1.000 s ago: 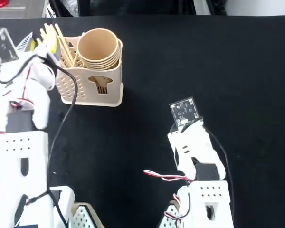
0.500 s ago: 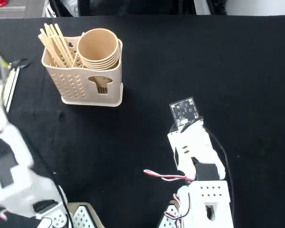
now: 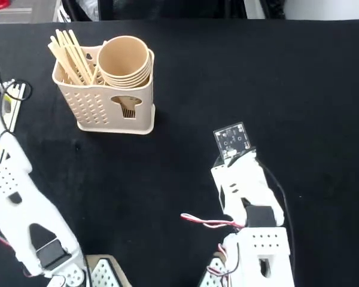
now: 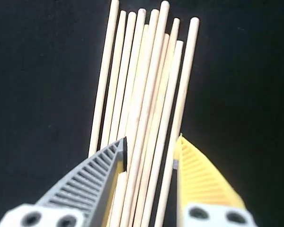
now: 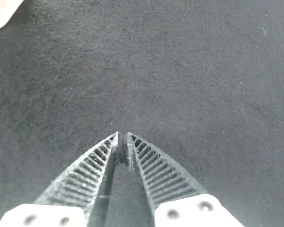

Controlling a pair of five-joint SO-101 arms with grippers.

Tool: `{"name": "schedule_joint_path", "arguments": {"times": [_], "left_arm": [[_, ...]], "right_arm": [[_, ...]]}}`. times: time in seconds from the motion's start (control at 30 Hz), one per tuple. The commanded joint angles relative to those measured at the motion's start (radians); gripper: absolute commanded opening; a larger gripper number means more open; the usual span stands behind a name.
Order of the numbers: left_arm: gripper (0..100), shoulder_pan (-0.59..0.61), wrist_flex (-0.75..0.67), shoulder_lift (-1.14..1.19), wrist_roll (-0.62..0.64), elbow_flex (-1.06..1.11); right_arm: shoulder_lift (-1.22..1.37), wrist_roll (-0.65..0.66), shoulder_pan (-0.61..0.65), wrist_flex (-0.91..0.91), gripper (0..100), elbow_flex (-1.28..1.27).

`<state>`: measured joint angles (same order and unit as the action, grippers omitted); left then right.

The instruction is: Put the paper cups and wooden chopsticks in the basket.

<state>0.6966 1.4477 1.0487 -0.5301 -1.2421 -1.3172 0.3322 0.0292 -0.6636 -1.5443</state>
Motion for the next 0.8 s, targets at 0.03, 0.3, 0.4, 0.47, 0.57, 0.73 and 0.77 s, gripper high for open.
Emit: {"name": "schedule_joint_path", "arguments": {"times": [0.03, 0.3, 0.4, 0.47, 0.57, 0.73, 0.77], "left_arm": [[18, -0.03, -0.02, 0.135, 0.015, -0.252], [18, -0.022, -0.103, 0.249, 0.009, -0.242], [14, -0.03, -0.098, 0.253, 0.009, -0.194], [13, -0.039, -0.077, 0.253, 0.008, -0.176], [11, -0.054, -0.015, 0.253, -0.031, -0.166], [3, -0.094, 0.112, 0.255, -0.112, -0.173], [3, -0.101, 0.133, 0.253, -0.115, -0.179]], "right_arm": [[-0.015, 0.009, 0.011, 0.018, 1.1, 0.005], [-0.015, 0.009, 0.011, 0.018, 1.1, 0.004], [-0.015, 0.009, 0.011, 0.018, 1.1, 0.004], [-0.015, 0.009, 0.011, 0.018, 1.1, 0.004], [-0.015, 0.009, 0.011, 0.018, 1.1, 0.004], [-0.015, 0.009, 0.011, 0.018, 1.1, 0.004], [-0.015, 0.009, 0.011, 0.018, 1.1, 0.004]]}}
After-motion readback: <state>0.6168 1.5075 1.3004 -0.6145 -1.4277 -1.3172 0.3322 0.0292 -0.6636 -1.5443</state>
